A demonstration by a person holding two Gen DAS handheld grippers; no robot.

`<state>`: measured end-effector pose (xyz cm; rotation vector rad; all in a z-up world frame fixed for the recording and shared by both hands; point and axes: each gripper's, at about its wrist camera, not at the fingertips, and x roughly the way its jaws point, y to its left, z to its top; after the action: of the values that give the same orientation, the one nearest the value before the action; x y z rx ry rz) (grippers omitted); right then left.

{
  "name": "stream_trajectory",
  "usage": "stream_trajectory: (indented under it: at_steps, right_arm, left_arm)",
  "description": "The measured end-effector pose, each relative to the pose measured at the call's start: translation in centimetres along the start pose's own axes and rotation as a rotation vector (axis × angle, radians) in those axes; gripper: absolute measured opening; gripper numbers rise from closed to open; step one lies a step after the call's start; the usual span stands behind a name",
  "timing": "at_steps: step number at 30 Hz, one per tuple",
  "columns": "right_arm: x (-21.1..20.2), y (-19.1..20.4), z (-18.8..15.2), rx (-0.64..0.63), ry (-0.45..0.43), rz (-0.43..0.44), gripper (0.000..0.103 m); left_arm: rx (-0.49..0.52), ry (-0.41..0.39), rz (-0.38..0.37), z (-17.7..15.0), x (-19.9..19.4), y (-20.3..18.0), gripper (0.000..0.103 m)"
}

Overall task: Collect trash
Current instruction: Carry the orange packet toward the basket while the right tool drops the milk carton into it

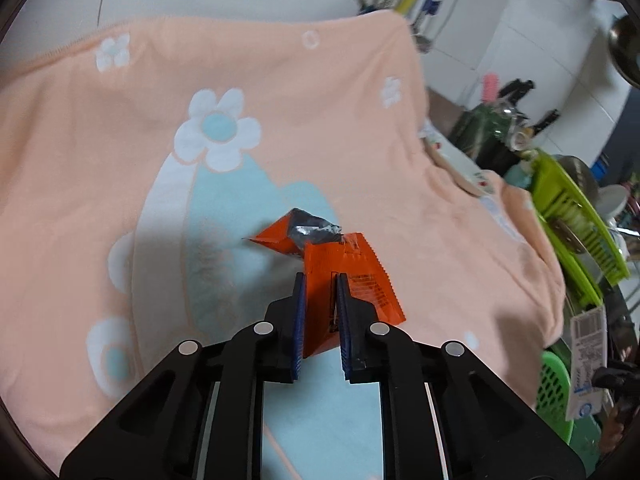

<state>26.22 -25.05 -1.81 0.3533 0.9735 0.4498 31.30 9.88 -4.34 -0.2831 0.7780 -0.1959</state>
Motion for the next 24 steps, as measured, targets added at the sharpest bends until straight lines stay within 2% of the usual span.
stream_trajectory:
  at_steps: [4, 12, 18, 24]
  right_arm:
    - [-2.3, -1.2, -1.7, 0.012, -0.030, -0.020, 0.074]
    - [-6.6, -4.4, -5.5, 0.047, -0.075, -0.080, 0.074]
    - [-8.9, -6.7, -8.5, 0.055, -0.090, -0.150, 0.074]
    - [-10.3, -7.5, -11.1, 0.021, -0.106, -0.230, 0.075]
  left_arm:
    - [0.035, -0.024, -0.032, -1.3, -2.7, -2.1, 0.013]
    - [0.095, -0.054, -0.158, -4.5, -7.0, -7.9, 0.013]
    - [0.150, -0.054, -0.259, -7.3, -9.1, -12.9, 0.013]
    - [0.205, -0.038, -0.321, -9.5, -9.9, -16.8, 0.013]
